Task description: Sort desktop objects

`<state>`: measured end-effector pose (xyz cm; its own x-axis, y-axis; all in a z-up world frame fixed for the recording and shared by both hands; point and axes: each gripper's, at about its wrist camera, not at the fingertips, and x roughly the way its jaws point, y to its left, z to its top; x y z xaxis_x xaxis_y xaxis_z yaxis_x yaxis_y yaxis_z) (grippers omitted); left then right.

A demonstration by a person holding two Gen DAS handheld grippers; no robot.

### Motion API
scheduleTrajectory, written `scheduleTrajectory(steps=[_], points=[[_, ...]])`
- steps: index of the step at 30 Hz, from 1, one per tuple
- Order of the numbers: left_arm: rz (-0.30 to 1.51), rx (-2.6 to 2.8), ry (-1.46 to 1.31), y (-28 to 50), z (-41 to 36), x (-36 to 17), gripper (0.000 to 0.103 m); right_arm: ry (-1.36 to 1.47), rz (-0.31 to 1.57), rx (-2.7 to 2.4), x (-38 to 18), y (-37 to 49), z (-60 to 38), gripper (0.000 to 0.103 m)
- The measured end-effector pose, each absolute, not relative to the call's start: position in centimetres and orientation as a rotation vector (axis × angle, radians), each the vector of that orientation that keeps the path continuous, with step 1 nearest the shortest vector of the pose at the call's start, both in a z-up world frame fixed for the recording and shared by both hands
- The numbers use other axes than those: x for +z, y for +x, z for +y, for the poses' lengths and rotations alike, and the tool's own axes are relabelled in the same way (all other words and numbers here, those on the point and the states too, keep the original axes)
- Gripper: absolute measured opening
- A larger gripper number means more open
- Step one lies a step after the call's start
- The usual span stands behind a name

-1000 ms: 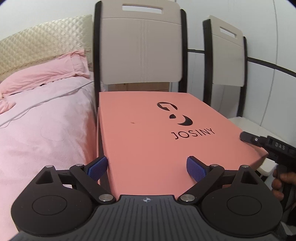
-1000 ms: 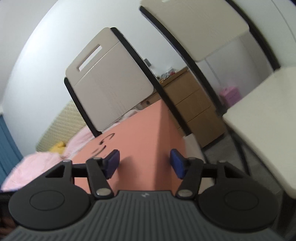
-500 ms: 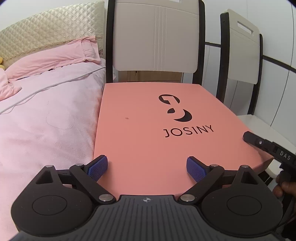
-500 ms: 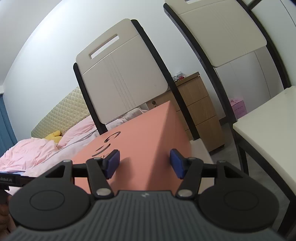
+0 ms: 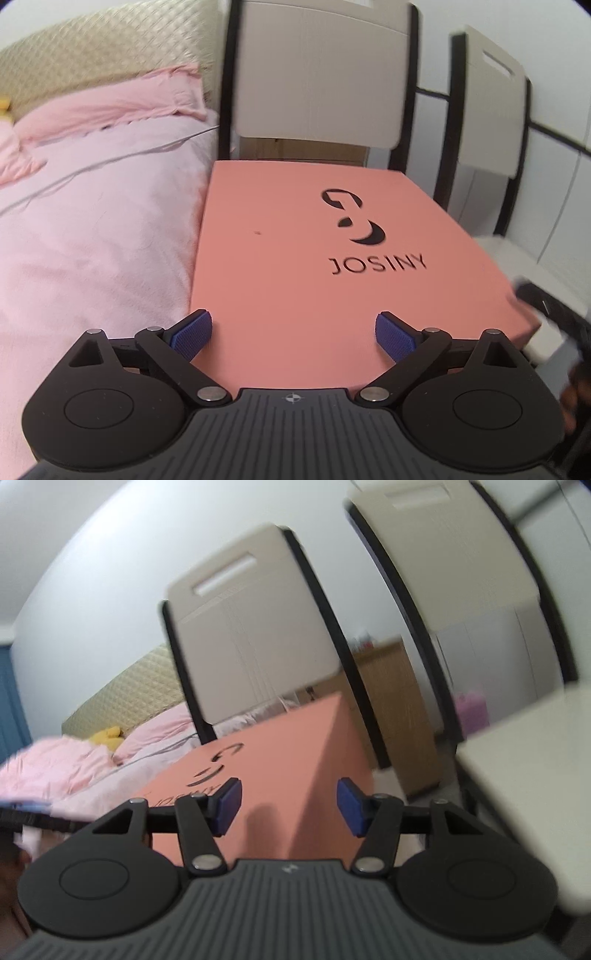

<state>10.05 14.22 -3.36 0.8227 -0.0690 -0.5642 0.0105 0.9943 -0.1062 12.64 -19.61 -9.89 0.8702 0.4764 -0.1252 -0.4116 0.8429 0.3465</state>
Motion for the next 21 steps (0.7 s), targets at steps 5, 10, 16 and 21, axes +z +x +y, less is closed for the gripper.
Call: scheduleTrajectory(steps=[5,10,16,21], points=[[0.596,-0.029,-0.129,10.1,14.6,-3.1,0.097,0.196,0.216,0.437,-10.9,8.7,-20.0,0.059],[0.588,-0.023,-0.139,10.1,14.6,-3.0,0.097,0.179,0.333,0.432,-13.0,9.7,-18.8,0.058],[0.591,-0.005,-0.093,10.2,14.1,-3.3,0.097,0.206,0.35,0.436,-14.0,10.8,-18.5,0.058],[0.6,-0.016,-0.129,10.4,14.6,-3.5,0.097,0.269,0.363,0.388,-14.6,11.8,-20.1,0.058]])
